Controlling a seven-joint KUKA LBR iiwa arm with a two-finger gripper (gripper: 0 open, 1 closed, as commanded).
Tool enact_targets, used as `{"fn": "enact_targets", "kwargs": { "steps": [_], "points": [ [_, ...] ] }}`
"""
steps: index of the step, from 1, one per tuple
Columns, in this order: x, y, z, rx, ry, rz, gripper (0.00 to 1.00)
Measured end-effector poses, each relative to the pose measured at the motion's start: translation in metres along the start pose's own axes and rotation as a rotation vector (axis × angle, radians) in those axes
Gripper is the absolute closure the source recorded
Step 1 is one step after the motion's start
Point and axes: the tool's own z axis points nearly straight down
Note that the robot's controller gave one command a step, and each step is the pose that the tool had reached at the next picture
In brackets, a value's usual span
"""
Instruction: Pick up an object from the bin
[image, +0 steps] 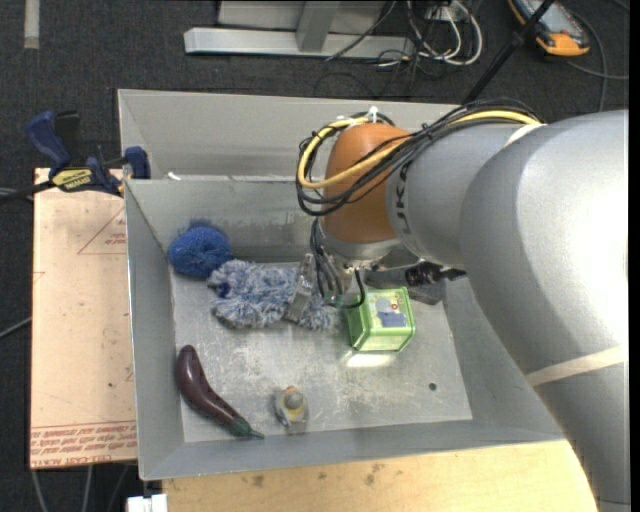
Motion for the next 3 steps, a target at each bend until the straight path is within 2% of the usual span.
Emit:
{"fn": "enact_targets", "kwargs": {
  "steps": [3],
  "points": [
    [0.003, -0.001, -0.025, 0.005, 0.013, -0.002, 1.0]
  ]
}}
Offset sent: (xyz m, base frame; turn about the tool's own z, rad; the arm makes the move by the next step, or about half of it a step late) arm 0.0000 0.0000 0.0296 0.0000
